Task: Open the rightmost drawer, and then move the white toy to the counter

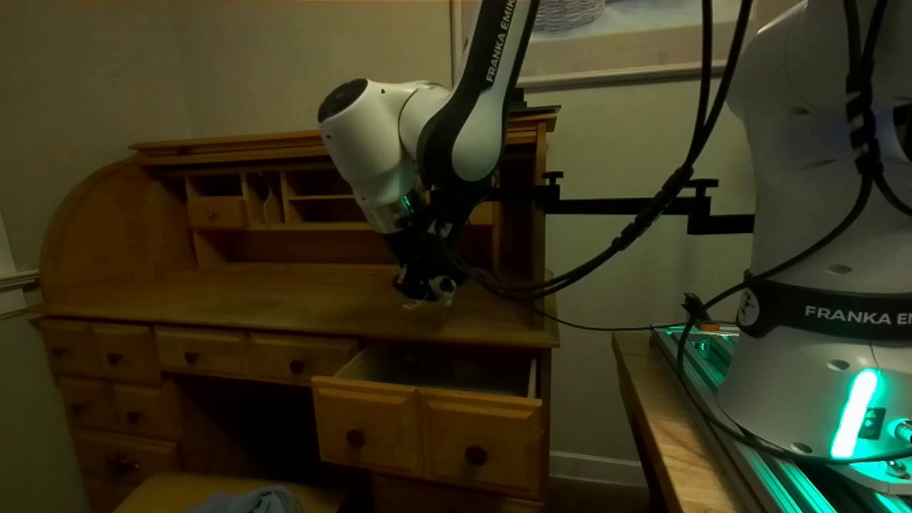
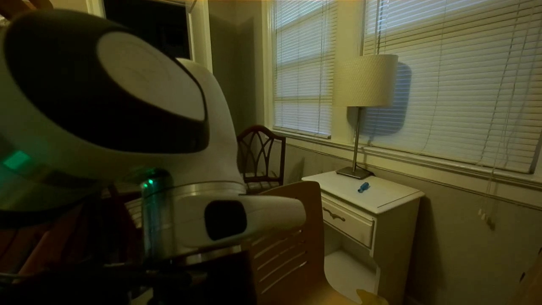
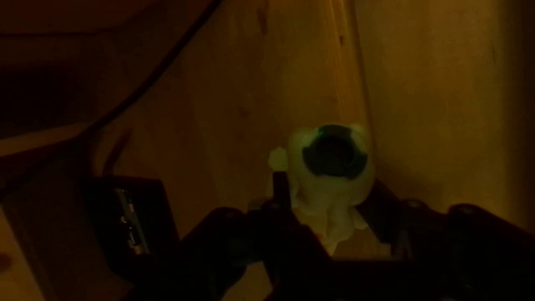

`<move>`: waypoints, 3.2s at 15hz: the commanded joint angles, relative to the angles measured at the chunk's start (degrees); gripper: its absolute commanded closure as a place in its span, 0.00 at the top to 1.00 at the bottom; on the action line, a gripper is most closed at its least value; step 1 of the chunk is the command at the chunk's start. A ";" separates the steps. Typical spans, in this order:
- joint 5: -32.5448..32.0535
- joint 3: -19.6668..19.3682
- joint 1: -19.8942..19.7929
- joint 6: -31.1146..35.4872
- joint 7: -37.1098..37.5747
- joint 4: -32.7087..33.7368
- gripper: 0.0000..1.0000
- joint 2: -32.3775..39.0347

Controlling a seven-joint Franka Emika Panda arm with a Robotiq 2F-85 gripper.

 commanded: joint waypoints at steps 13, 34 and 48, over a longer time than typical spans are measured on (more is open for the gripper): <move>-17.28 4.60 -10.91 8.99 17.04 4.61 0.20 7.57; -14.10 9.03 -12.85 8.69 26.60 6.42 1.00 9.39; 12.39 13.36 -12.76 14.04 4.99 2.05 1.00 3.31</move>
